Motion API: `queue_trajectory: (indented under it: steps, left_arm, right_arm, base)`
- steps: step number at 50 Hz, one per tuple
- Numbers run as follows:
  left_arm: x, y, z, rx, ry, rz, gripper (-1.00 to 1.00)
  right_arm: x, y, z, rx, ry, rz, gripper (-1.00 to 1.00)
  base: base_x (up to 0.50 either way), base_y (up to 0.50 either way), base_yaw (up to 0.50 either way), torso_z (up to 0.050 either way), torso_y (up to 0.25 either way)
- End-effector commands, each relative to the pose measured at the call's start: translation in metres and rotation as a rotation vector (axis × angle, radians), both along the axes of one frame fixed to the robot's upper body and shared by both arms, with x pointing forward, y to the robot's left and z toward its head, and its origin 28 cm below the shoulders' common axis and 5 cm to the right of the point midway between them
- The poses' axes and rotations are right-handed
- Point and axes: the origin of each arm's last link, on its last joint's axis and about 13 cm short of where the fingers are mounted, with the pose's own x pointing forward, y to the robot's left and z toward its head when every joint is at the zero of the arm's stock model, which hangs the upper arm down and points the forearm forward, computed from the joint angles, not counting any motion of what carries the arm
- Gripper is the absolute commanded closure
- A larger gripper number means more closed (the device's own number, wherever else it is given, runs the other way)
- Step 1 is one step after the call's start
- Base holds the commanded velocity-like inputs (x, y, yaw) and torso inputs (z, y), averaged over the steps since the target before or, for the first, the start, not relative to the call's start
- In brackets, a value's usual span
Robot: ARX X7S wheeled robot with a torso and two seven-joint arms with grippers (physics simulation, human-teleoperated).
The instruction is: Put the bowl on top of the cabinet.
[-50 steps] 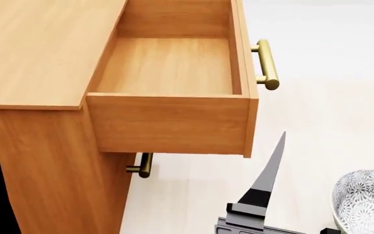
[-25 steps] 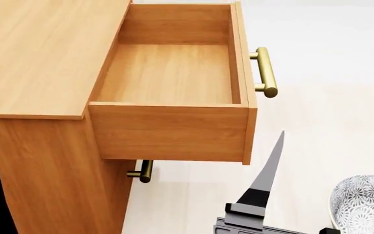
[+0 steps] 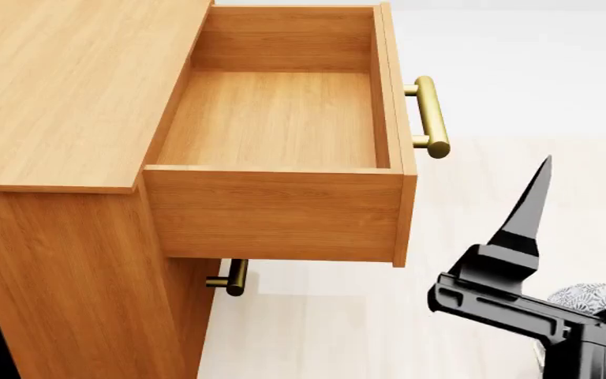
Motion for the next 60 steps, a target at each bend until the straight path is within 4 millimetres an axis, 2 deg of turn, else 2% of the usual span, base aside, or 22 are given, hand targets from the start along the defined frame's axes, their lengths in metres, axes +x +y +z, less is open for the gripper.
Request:
queue_trajectory:
  steps: [1, 6, 7, 9, 14, 16, 17, 21, 24, 26, 27, 31, 36, 45, 60]
  left_arm:
    - [0.000, 0.002, 0.001, -0.010, -0.001, 0.010, -1.00]
    - [0.000, 0.002, 0.002, -0.010, -0.001, 0.009, -1.00]
    - [0.000, 0.003, 0.001, -0.012, 0.001, 0.011, -1.00]
    - [0.000, 0.003, 0.002, -0.012, -0.004, 0.011, -1.00]
    - [0.001, 0.003, 0.002, -0.014, 0.000, 0.014, -1.00]
    - [0.001, 0.003, 0.002, -0.014, 0.000, 0.014, -1.00]
    - [0.001, 0.003, 0.001, -0.013, 0.004, 0.015, -1.00]
    - [0.002, 0.003, 0.000, -0.010, 0.005, 0.019, -1.00]
    - [0.002, 0.003, 0.001, -0.011, 0.003, 0.020, -1.00]
    - [0.002, 0.004, 0.001, -0.011, 0.003, 0.023, -1.00]
    - [0.002, 0.004, 0.000, -0.011, 0.002, 0.023, -1.00]
    - [0.004, 0.005, 0.000, -0.013, 0.003, 0.028, -1.00]
    - [0.004, 0.003, -0.001, -0.009, 0.004, 0.026, -1.00]
    - [0.004, 0.002, -0.001, -0.007, 0.007, 0.023, -1.00]
    - [0.004, 0.004, 0.000, -0.012, 0.001, 0.025, -1.00]
  right_arm:
    - [0.011, -0.029, 0.016, 0.163, 0.067, -0.022, -1.00]
    - [0.012, -0.034, 0.017, 0.200, 0.093, 0.001, -1.00]
    - [0.014, -0.049, 0.020, 0.181, 0.190, -0.008, -1.00]
    - [0.017, -0.056, 0.019, 0.225, 0.257, 0.060, -1.00]
    - [0.018, -0.066, 0.018, 0.118, 0.390, 0.040, -1.00]
    - [0.018, -0.066, 0.018, 0.118, 0.390, 0.040, -1.00]
    - [0.019, -0.079, 0.020, 0.114, 0.450, 0.044, -1.00]
    - [0.024, -0.093, 0.021, 0.071, 0.531, 0.001, -1.00]
    - [0.027, -0.098, 0.023, 0.085, 0.543, 0.017, -1.00]
    - [0.030, -0.103, 0.024, 0.193, 0.557, 0.105, -1.00]
    - [0.030, -0.105, 0.027, 0.150, 0.574, 0.106, -1.00]
    - [0.033, -0.115, 0.031, 0.165, 0.613, 0.091, -1.00]
    - [0.033, -0.127, 0.025, 0.150, 0.666, 0.065, -1.00]
    - [0.035, -0.138, 0.012, 0.191, 0.722, 0.047, -1.00]
    - [0.047, -0.144, -0.004, 0.213, 0.792, 0.007, -1.00]
  base:
    - [0.00, 0.00, 0.00, 0.000, 0.000]
    - [0.00, 0.00, 0.00, 0.000, 0.000]
    - [0.00, 0.00, 0.00, 0.000, 0.000]
    - [0.00, 0.00, 0.00, 0.000, 0.000]
    - [0.00, 0.00, 0.00, 0.000, 0.000]
    - [0.00, 0.00, 0.00, 0.000, 0.000]
    - [0.00, 0.00, 0.00, 0.000, 0.000]
    - [0.00, 0.00, 0.00, 0.000, 0.000]
    - [0.00, 0.00, 0.00, 0.000, 0.000]
    - [0.00, 0.00, 0.00, 0.000, 0.000]
    - [0.00, 0.00, 0.00, 0.000, 0.000]
    - [0.00, 0.00, 0.00, 0.000, 0.000]
    - [0.00, 0.00, 0.00, 0.000, 0.000]
    - [0.00, 0.00, 0.00, 0.000, 0.000]
    - [0.00, 0.00, 0.00, 0.000, 0.000]
